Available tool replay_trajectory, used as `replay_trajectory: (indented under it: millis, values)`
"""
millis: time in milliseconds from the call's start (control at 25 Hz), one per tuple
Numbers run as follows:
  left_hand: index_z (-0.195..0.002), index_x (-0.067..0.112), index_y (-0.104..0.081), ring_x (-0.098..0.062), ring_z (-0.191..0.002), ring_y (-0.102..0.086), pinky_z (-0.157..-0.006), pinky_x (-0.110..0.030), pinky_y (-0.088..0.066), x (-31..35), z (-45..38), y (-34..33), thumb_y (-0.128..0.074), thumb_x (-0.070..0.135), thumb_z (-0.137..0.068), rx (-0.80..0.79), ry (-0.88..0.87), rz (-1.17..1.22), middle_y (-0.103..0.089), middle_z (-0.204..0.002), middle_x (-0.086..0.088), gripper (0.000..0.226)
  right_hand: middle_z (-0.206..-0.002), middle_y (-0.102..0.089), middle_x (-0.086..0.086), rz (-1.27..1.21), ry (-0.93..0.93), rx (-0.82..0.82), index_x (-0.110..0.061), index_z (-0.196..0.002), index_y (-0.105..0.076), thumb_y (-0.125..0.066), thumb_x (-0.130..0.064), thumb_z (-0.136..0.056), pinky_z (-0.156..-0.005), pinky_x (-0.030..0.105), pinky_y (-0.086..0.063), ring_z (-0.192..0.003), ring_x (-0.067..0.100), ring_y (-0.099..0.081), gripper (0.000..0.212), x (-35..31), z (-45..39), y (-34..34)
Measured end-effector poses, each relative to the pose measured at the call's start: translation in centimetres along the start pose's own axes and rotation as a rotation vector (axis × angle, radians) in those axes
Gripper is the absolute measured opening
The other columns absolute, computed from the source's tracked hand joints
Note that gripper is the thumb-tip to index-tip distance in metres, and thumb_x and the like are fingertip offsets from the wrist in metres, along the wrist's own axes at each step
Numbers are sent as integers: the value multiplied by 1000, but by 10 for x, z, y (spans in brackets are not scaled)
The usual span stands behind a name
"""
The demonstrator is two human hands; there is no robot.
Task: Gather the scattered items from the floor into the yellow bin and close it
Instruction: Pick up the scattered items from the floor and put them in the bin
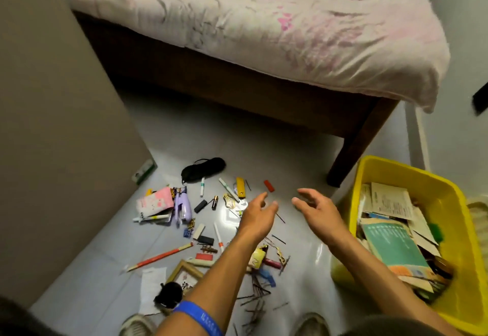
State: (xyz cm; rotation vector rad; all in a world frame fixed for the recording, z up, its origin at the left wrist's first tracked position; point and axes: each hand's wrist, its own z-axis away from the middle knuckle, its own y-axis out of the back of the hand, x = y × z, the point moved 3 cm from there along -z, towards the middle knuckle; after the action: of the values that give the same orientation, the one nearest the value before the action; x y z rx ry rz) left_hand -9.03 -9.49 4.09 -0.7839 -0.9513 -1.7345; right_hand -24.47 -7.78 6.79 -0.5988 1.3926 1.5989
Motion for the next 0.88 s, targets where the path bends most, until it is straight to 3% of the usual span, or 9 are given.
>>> replay_trajectory:
  millis: [160,280,360,520,640,760,880]
  values:
    - [-144,26,-44,-23,-126,-51,-104,-36,-40,-51,-36,87,-53,34,-97,195,97,-5,-49,-145,-4,49,-136,-56,-2,-3,-10,-221,-29,-131,-56,-60,-37,-94,-82,23,-44,-102,5,-55,38,-12,-36,-82]
    - [-143,25,-46,-21,-117,-54,-97,-33,-41,-104,-72,139,-54,31,-96,320,199,-24,-50,-145,-2,48,-139,-53,-3,-1,-46,-350,-32,-131,-55,-62,-38,-92,-85,29,-49,-99,9,-60,39,0,-72,-146]
    - [-145,25,-42,-26,-123,-50,-99,-37,-41,-133,-96,168,-54,30,-96,394,263,-91,-46,-147,-4,51,-142,-51,-3,66,-58,-380,-34,-132,-53,-64,-39,-90,-91,34,-49,-107,14,-59,43,14,-100,-178]
    - [-147,27,-35,-33,-130,-42,-102,-48,-40,-165,-146,234,-62,39,-90,613,325,-359,-40,-149,-7,64,-150,-41,6,288,-87,-202,-29,-144,-39,-68,-48,-85,-101,44,-43,-129,29,-47,68,43,-171,-207]
    - [-151,39,-20,-39,-141,-20,-107,-62,-27,-189,-178,280,-67,64,-78,623,458,-445,-17,-159,-7,91,-149,-33,10,588,-164,-40,-31,-147,-26,-62,-68,-77,-102,56,-39,-131,40,-38,86,66,-225,-203]
    - [-151,45,-15,-42,-138,-19,-107,-61,-29,-207,-195,287,-61,79,-70,553,568,-349,-20,-155,-10,99,-133,-39,13,634,-207,-9,-28,-136,-39,-51,-77,-78,-91,49,-43,-116,44,-41,77,81,-242,-205]
    - [-148,48,-20,-37,-130,-25,-103,-55,-36,-204,-203,254,-61,79,-69,496,462,-404,-24,-145,-4,94,-126,-38,10,545,-105,-64,-28,-128,-49,-46,-70,-85,-87,43,-43,-112,40,-42,61,71,-226,-241]
